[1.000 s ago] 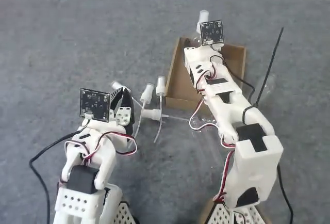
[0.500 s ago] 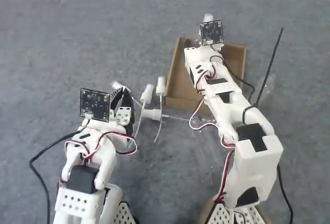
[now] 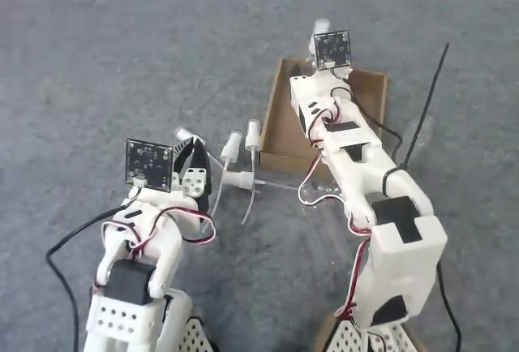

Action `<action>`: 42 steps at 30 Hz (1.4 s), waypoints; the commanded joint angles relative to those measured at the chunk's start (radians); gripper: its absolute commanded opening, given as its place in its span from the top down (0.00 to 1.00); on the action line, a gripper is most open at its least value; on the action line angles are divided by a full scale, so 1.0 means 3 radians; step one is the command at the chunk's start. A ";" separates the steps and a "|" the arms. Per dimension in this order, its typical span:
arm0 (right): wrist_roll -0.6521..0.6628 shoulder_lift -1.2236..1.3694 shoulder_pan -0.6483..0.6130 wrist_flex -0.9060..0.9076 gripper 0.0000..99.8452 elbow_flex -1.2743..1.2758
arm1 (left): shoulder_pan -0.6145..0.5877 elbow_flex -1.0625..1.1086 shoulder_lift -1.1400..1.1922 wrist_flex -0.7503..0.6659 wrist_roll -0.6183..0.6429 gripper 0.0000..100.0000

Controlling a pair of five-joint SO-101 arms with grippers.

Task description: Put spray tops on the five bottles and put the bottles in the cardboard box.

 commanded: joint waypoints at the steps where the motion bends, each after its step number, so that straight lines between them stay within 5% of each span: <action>1: -0.0015 -0.0330 -0.0054 0.0028 0.71 -0.0148 | 0.0000 -0.0018 -0.0051 -0.0097 -0.0020 0.99; 23: -0.0041 -0.1261 -0.0049 0.1404 0.71 -0.0609 | 0.0000 -0.0018 -0.0051 -0.0102 -0.0020 0.99; 35: -0.0041 -0.2667 0.0038 0.3808 0.71 -0.0583 | 0.0000 -0.0018 -0.0051 -0.0102 -0.0020 0.99; 42: -0.0015 -0.3332 0.0509 0.5102 0.71 -0.0583 | 0.0000 -0.0018 -0.0051 -0.0097 -0.0020 0.99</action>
